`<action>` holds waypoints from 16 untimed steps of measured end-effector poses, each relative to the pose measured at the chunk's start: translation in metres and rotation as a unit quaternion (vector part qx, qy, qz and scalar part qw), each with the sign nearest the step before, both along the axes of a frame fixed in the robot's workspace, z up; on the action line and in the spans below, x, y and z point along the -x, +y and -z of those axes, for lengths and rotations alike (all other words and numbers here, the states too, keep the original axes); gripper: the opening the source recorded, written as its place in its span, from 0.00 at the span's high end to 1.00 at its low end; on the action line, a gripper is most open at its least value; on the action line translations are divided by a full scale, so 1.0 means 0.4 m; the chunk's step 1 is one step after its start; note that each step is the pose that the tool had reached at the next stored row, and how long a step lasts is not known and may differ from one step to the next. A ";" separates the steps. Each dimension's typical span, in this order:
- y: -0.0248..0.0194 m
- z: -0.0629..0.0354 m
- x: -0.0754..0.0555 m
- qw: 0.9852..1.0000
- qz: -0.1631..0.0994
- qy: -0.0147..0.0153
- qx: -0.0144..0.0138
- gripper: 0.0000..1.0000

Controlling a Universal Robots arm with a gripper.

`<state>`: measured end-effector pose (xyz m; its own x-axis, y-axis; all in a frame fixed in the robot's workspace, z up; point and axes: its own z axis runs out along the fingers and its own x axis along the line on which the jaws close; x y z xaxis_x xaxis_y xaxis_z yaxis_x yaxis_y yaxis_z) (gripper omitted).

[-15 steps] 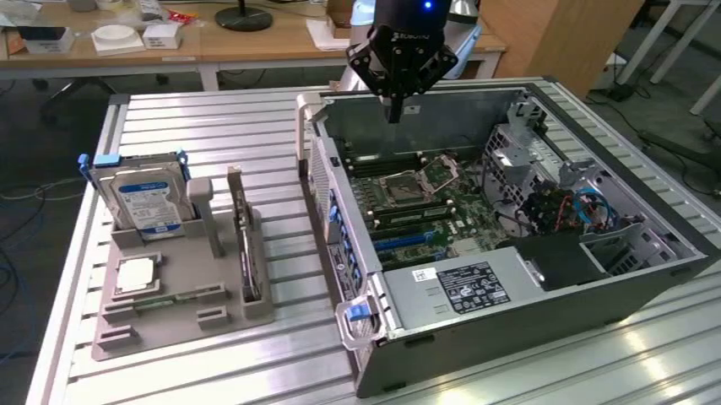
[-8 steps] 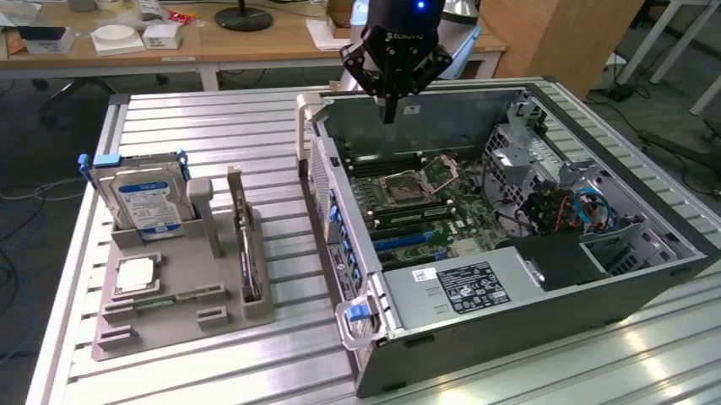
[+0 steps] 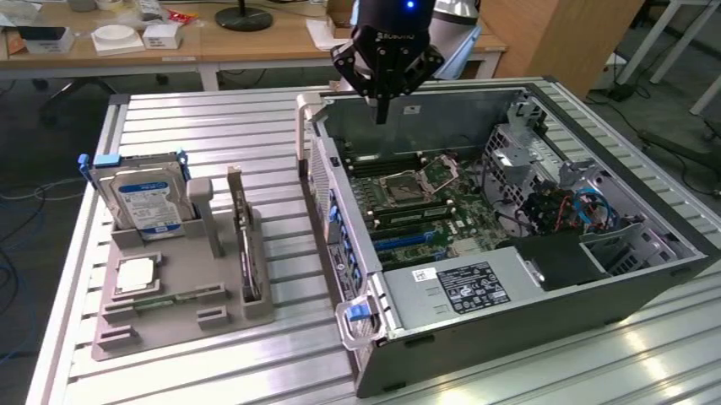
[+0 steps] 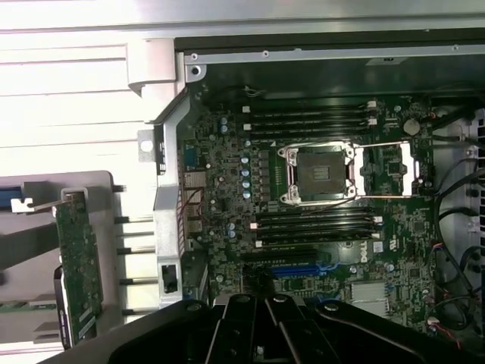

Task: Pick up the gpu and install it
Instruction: 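Reach for the gpu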

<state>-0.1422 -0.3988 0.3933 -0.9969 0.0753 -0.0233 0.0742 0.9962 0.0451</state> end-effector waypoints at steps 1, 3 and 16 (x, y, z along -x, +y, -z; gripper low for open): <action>0.000 0.000 0.003 1.000 0.000 0.000 0.000 0.90; 0.000 0.000 0.010 1.000 0.000 0.000 0.000 0.90; 0.000 0.000 0.049 1.000 0.000 0.000 0.000 0.90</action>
